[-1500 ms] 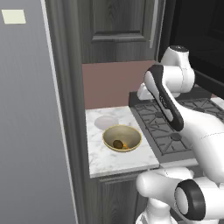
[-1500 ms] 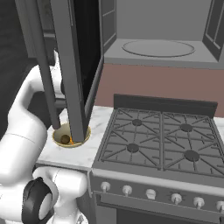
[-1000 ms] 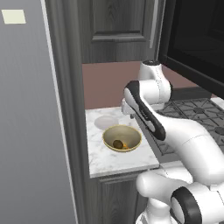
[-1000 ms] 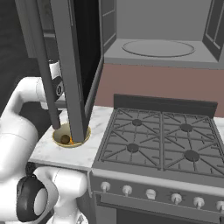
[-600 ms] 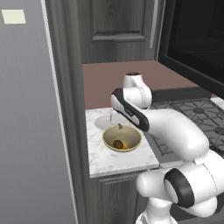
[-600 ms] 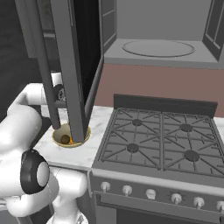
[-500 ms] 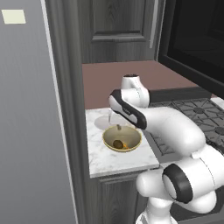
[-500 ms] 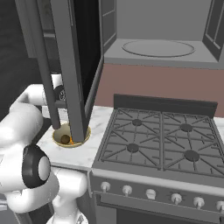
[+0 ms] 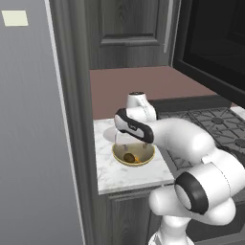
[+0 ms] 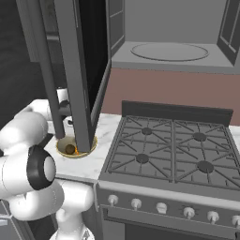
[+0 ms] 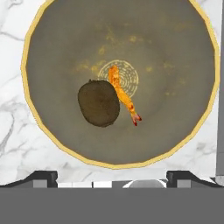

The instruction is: Remove the kiwi from the bowl and place it on the small plate. Then place the bowl with only the shrimp in the microwave, close the door, and press the start button to microwave the shrimp.

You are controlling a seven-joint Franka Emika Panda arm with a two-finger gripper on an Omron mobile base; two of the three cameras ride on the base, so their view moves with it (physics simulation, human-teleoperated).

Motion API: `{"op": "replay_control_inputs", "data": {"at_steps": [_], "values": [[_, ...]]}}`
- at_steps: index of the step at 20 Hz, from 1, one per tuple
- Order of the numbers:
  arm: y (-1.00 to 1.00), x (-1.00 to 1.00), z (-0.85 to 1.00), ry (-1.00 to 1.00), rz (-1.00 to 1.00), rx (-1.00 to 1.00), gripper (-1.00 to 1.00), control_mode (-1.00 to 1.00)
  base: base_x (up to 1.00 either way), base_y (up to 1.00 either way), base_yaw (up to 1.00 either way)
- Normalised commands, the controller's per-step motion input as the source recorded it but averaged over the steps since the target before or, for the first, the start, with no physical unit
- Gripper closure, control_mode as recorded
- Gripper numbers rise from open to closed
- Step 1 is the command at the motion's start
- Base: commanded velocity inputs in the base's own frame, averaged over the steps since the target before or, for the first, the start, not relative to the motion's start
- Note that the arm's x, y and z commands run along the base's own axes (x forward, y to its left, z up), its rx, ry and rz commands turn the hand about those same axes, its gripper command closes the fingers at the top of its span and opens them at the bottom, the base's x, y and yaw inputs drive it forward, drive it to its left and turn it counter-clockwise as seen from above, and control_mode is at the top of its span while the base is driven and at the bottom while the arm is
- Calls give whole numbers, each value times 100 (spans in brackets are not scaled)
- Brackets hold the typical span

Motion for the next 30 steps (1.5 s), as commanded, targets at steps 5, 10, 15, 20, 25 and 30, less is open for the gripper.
{"op": "replay_control_inputs", "data": {"at_steps": [5,10,15,20,25,30], "values": [[0,0,-20,0,0,0,-100,-100,0,0,0],[6,3,-19,0,0,0,-100,-100,0,0,0],[0,0,-17,0,0,0,-100,-100,0,0,0],[3,14,-26,0,0,0,-100,-100,0,0,0],[0,11,-24,0,1,0,-100,-100,0,0,0],[0,20,-9,0,0,2,-100,-100,0,0,0]]}}
